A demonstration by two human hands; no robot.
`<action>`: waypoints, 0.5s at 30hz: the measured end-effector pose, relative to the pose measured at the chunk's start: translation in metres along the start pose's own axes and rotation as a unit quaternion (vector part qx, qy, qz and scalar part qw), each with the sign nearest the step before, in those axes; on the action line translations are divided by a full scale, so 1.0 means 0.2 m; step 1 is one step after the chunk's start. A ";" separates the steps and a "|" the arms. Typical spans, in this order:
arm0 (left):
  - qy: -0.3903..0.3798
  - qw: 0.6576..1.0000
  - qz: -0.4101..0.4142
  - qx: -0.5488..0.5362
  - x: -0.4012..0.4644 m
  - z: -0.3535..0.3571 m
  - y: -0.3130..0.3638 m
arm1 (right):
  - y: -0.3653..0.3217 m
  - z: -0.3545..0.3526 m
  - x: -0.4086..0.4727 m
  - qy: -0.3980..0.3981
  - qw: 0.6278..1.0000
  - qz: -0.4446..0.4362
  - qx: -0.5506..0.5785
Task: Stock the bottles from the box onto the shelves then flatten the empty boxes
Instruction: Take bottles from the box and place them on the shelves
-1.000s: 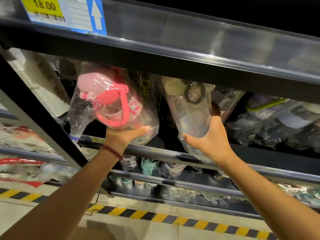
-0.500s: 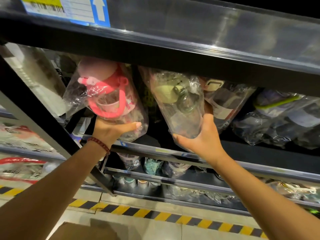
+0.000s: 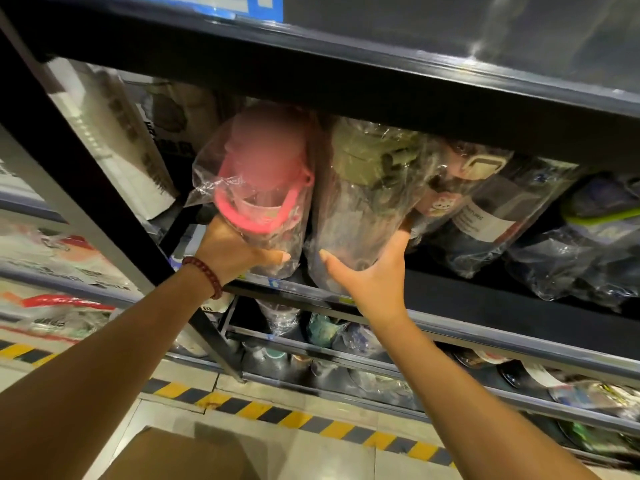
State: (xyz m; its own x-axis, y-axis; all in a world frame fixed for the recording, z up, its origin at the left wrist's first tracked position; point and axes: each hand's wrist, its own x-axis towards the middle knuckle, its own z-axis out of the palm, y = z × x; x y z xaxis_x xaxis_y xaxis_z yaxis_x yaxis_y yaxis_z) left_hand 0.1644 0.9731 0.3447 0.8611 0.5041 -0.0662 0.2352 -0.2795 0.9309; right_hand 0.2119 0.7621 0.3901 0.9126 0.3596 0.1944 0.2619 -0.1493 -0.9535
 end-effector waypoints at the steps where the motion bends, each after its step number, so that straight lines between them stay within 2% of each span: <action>1: 0.000 1.000 -0.001 -0.005 0.00 0.00 -0.01 | 0.00 0.01 0.00 -0.002 1.000 0.002 0.007; 10: -0.003 0.998 -0.038 0.044 -0.07 -0.06 0.09 | -0.03 -0.04 0.00 -0.045 0.998 0.042 0.002; 15: -0.060 0.996 -0.030 0.051 -0.09 -0.09 0.16 | -0.05 -0.09 0.02 -0.067 0.995 0.069 -0.002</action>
State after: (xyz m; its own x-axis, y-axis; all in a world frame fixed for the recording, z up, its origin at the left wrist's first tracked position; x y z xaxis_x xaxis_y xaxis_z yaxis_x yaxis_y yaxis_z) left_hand 0.1489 0.9702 0.3815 0.8899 0.4235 -0.1694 0.3277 -0.3354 0.8832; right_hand 0.2195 0.7479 0.4039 0.8898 0.4554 0.0290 0.1387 -0.2094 -0.9679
